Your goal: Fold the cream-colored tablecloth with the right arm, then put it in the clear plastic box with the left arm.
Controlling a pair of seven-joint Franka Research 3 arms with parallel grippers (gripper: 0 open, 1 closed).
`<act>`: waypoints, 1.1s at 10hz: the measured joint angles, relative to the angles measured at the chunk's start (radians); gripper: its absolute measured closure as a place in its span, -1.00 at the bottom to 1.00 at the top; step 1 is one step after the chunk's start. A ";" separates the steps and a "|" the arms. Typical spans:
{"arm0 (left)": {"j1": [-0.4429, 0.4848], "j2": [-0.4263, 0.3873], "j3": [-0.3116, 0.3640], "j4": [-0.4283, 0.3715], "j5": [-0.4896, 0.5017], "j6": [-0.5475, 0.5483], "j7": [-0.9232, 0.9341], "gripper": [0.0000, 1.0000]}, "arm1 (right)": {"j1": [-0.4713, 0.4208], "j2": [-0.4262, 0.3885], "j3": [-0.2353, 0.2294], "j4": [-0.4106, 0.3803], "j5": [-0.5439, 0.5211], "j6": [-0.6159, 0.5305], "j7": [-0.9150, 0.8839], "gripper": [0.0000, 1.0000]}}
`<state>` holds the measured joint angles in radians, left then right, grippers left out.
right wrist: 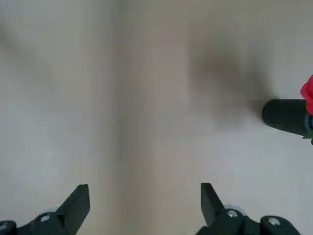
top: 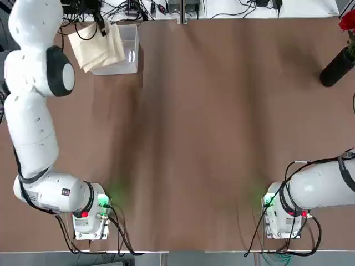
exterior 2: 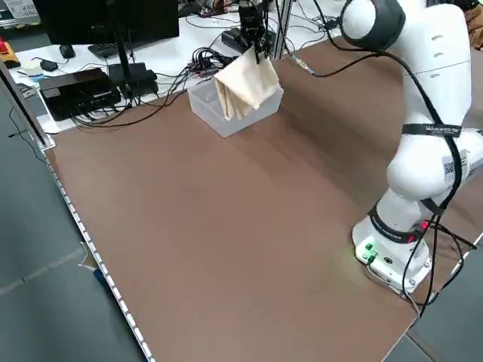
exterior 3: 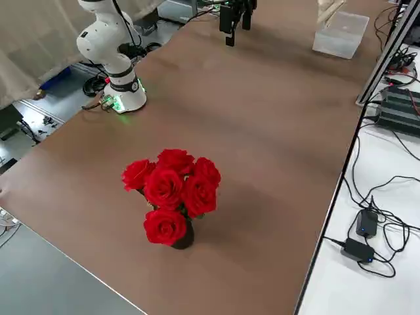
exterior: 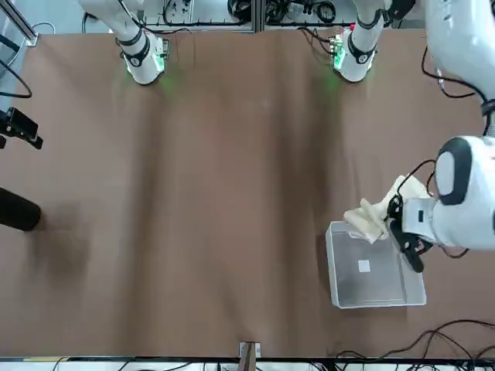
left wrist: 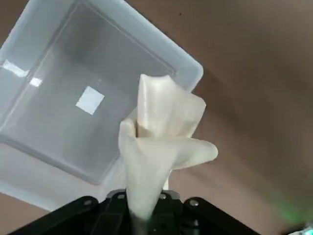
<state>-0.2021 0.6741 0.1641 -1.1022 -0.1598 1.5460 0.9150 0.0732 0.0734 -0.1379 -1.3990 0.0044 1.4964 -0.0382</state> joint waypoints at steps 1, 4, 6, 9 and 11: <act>-0.007 0.016 0.000 0.008 0.016 0.013 0.009 0.74 | 0.000 0.000 0.000 0.000 0.000 0.000 0.000 -1.00; -0.019 0.044 0.001 0.016 0.032 0.081 0.025 0.74 | 0.000 0.000 0.000 0.000 0.000 0.000 0.000 -1.00; -0.033 0.066 0.001 0.016 0.051 0.141 0.025 0.74 | 0.000 0.000 0.000 0.000 0.000 0.000 0.000 -1.00; -0.063 0.101 0.001 0.016 0.104 0.238 0.026 0.74 | 0.000 0.000 0.000 0.000 0.000 0.000 0.000 -1.00; -0.079 0.111 0.001 0.016 0.143 0.253 0.025 0.70 | 0.000 0.000 0.000 0.000 0.000 0.000 0.000 -1.00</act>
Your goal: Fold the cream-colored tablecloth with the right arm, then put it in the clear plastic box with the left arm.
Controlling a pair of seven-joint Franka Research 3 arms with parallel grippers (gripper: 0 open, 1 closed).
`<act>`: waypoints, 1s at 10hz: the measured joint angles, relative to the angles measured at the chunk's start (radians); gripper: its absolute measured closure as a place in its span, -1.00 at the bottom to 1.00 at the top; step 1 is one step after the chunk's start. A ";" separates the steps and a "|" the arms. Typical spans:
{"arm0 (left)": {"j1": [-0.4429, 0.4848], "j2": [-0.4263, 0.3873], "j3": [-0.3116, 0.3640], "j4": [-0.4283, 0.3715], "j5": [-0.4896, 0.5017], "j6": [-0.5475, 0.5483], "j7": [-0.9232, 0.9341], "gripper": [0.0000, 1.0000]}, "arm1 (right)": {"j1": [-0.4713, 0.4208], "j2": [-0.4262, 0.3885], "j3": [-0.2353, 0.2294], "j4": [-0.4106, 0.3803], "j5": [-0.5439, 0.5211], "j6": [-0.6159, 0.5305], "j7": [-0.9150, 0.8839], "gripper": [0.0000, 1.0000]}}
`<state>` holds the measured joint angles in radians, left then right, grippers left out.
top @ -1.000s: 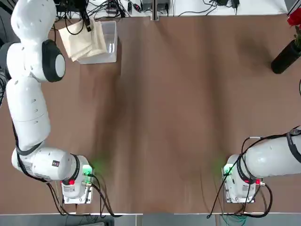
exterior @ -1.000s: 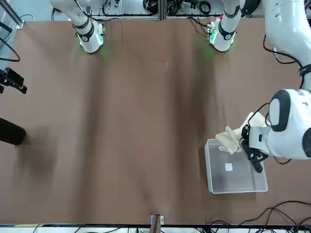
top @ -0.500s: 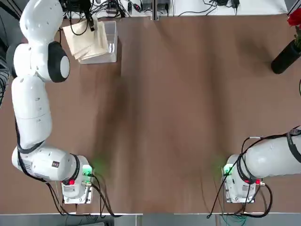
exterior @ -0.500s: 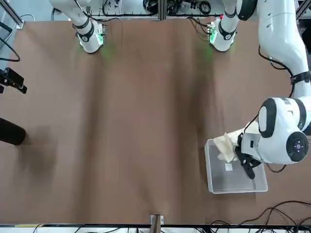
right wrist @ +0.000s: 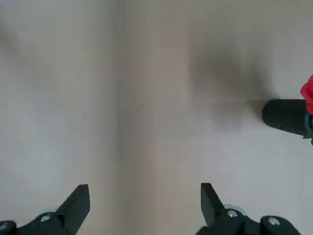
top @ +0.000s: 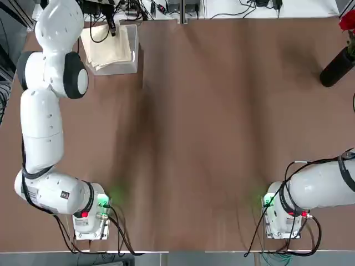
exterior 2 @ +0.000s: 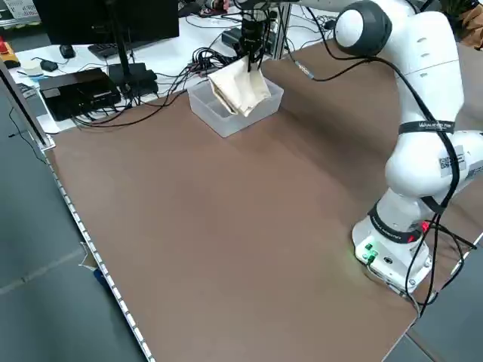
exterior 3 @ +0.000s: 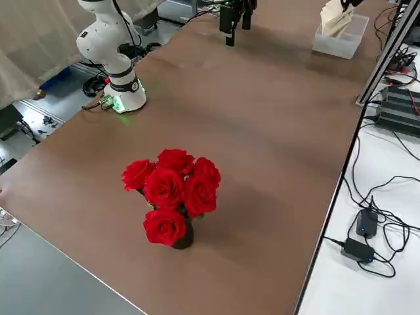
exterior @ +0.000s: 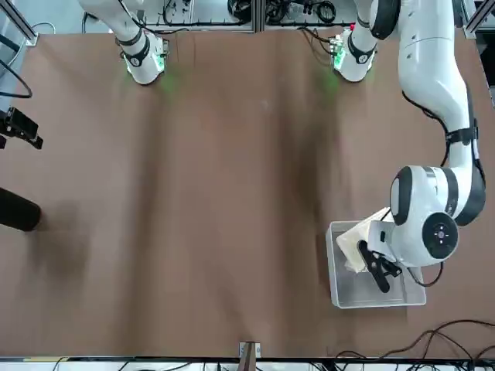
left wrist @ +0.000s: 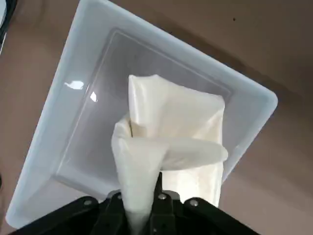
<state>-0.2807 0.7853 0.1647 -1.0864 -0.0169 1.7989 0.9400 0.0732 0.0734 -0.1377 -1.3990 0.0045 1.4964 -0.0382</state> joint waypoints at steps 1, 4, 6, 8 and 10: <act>-0.005 0.001 0.000 0.000 0.008 0.001 -0.018 0.50 | 0.000 0.000 0.000 0.000 0.000 0.000 0.000 -1.00; -0.006 -0.001 0.001 0.009 0.011 0.004 -0.105 -0.45 | 0.000 0.000 0.000 0.000 0.000 0.000 0.000 -1.00; -0.006 -0.026 0.001 0.017 0.011 0.005 -0.189 -0.98 | 0.000 0.000 0.000 0.000 0.000 0.000 0.000 -1.00; -0.005 -0.084 0.002 0.012 0.011 -0.007 -0.316 -1.00 | 0.000 0.000 0.000 0.000 0.000 0.000 0.000 -1.00; 0.005 -0.157 0.006 -0.014 0.011 -0.014 -0.417 -1.00 | 0.000 0.000 0.000 0.000 0.000 0.000 0.000 -1.00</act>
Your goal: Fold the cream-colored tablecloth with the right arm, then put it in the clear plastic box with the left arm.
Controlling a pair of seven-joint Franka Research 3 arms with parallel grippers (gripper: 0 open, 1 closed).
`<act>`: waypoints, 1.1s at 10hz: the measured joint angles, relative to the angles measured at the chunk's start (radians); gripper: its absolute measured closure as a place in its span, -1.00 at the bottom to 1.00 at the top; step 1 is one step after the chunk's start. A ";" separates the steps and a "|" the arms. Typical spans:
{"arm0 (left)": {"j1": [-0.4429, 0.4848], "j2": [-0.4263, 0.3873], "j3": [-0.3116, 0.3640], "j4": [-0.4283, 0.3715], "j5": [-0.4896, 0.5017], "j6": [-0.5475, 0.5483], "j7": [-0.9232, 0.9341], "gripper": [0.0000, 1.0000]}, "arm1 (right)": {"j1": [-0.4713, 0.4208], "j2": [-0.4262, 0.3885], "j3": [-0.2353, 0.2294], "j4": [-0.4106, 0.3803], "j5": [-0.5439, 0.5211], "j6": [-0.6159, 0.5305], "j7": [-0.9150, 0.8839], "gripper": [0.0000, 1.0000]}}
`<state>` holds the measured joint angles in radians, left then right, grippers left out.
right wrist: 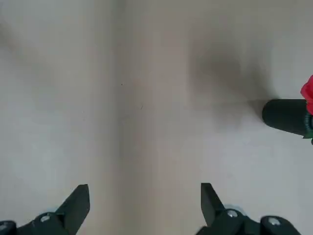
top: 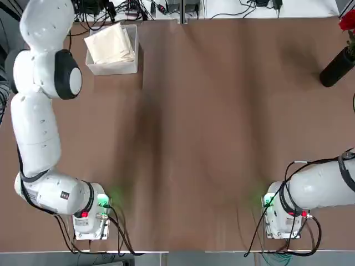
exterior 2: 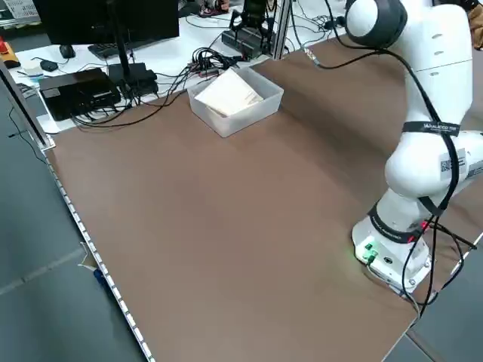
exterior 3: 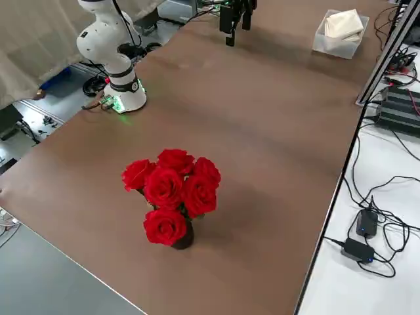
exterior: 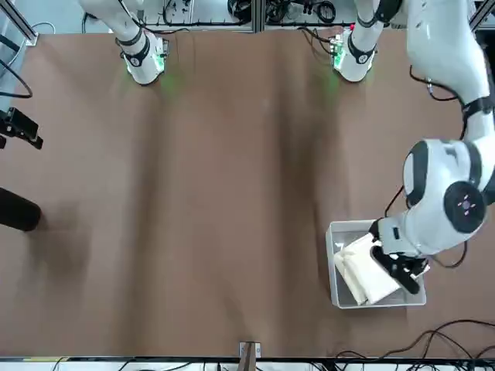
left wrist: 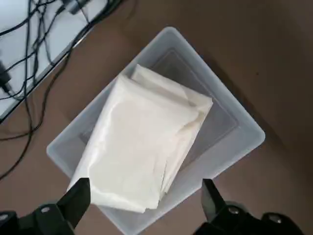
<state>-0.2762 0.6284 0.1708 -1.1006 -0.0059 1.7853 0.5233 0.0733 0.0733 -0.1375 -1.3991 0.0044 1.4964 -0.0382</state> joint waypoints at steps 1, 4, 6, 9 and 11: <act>0.012 -0.046 0.004 -0.012 0.000 -0.017 -0.126 -1.00 | 0.000 0.000 0.000 0.000 0.000 0.000 0.000 -1.00; 0.118 -0.208 -0.080 -0.070 0.000 -0.121 -0.488 -1.00 | 0.000 0.000 0.000 0.000 0.000 0.000 0.000 -1.00; 0.259 -0.341 -0.218 -0.200 0.000 -0.112 -0.530 -1.00 | 0.002 0.000 0.002 -0.001 0.000 -0.001 0.000 -1.00; 0.298 -0.578 -0.261 -0.474 -0.001 -0.050 -0.562 -1.00 | 0.007 0.000 0.005 -0.001 0.000 -0.001 -0.031 -1.00; 0.285 -0.640 -0.258 -0.554 -0.001 -0.047 -0.560 -1.00 | 0.007 0.000 0.003 -0.001 0.000 -0.002 -0.076 -1.00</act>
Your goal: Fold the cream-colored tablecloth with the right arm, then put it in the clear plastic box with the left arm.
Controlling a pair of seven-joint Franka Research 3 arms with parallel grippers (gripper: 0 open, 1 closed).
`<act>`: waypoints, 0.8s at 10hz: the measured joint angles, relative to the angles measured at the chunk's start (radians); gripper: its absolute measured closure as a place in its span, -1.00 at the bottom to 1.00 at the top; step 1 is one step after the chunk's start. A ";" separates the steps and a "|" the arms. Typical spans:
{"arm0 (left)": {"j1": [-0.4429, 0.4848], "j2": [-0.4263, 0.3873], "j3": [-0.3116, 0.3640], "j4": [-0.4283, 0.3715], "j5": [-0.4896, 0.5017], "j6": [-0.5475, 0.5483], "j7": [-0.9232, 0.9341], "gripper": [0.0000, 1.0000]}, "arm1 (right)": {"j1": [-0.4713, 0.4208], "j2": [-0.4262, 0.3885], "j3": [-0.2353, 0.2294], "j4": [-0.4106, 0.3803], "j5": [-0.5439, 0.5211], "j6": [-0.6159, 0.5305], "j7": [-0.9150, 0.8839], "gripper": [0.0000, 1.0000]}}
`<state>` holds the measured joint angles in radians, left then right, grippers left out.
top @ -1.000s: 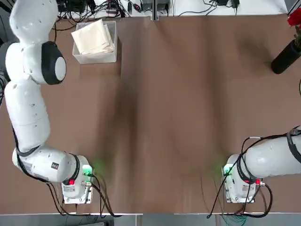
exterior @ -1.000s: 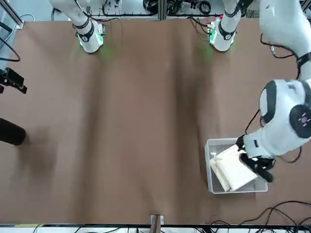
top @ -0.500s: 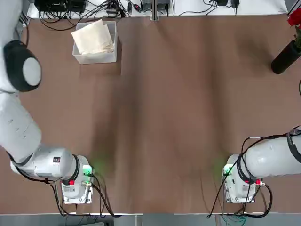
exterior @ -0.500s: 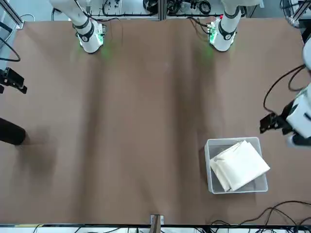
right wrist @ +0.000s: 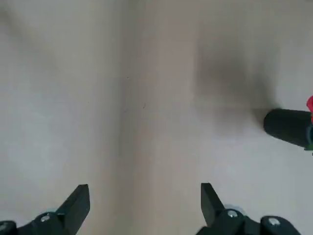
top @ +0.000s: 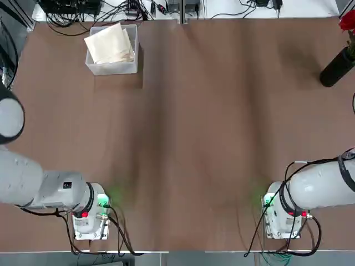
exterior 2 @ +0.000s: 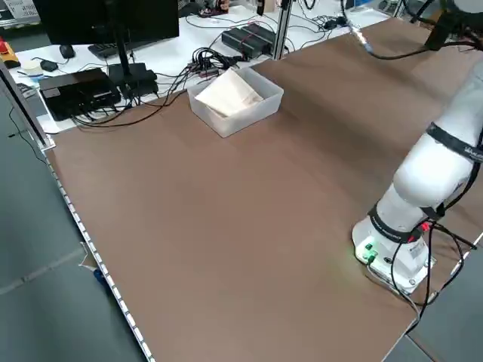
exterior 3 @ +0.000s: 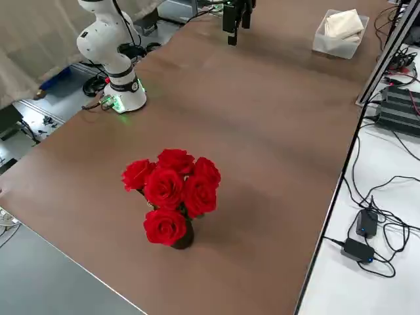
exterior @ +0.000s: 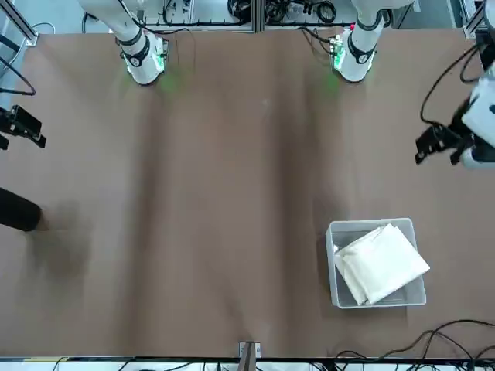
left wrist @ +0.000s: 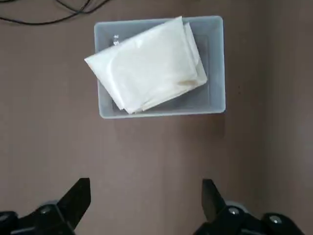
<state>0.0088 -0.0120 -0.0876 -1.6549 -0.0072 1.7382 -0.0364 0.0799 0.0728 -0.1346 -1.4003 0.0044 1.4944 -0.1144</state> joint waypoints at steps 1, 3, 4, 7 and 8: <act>-0.008 0.000 0.005 -0.005 0.000 0.000 0.000 -1.00 | 0.000 0.000 -0.001 0.000 0.000 0.000 -0.004 -1.00; -0.025 0.005 0.021 -0.005 -0.004 0.001 0.000 -1.00 | -0.002 0.000 -0.003 0.001 0.001 0.000 -0.009 -1.00; -0.026 0.006 0.026 -0.004 -0.013 0.000 0.000 -0.99 | -0.002 -0.001 -0.003 0.002 0.002 0.000 -0.008 -1.00; -0.026 0.011 0.035 -0.004 -0.021 -0.005 -0.004 -0.98 | 0.000 -0.003 0.000 0.002 0.005 0.000 0.027 -1.00; -0.026 0.012 0.036 -0.004 -0.021 -0.008 -0.004 -0.98 | 0.001 -0.004 0.001 0.004 0.005 0.002 0.027 -1.00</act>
<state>-0.0173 -0.0005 -0.0512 -1.6593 -0.0285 1.7299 -0.0406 0.0811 0.0693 -0.1338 -1.3962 0.0094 1.4959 -0.0872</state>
